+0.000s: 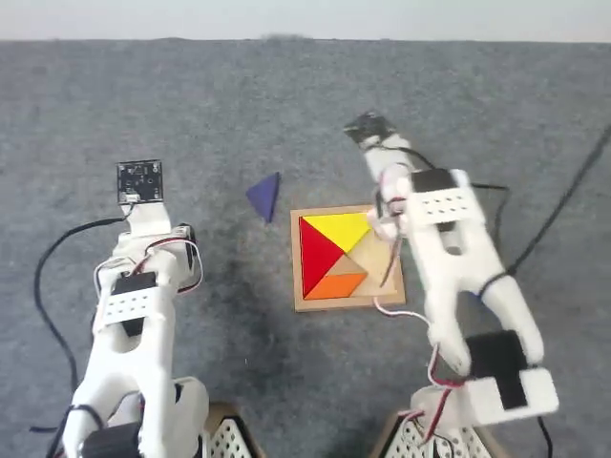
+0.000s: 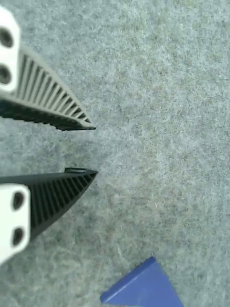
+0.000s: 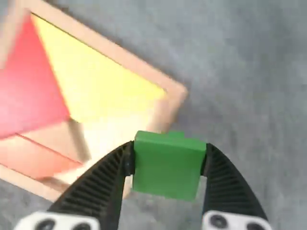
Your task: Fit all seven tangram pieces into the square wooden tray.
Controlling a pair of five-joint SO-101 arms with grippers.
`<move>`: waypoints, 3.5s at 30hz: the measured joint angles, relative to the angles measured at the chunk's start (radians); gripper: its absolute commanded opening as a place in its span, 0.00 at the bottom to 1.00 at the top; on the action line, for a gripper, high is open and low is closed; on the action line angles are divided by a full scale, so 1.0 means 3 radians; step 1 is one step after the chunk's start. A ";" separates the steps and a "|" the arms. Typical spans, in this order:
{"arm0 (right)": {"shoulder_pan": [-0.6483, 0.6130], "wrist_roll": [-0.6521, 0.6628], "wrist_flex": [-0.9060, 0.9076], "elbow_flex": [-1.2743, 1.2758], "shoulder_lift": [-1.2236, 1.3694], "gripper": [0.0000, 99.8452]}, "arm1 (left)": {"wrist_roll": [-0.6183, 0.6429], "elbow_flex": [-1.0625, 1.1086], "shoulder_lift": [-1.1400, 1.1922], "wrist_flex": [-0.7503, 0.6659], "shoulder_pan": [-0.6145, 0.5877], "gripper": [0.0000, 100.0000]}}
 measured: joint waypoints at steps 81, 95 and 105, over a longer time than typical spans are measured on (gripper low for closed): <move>-0.0547 0.0174 -0.0097 -0.0041 0.0639 0.18 | 0.0000 0.0000 0.0000 0.0000 0.0000 0.12; -0.0568 -0.0148 -0.0210 0.0230 -0.0199 0.18 | 0.0000 0.0000 0.0000 0.0000 0.0000 0.12; -0.0245 -0.0153 -0.0225 0.0793 -0.0619 0.18 | 0.0000 0.0000 0.0000 0.0000 0.0000 0.12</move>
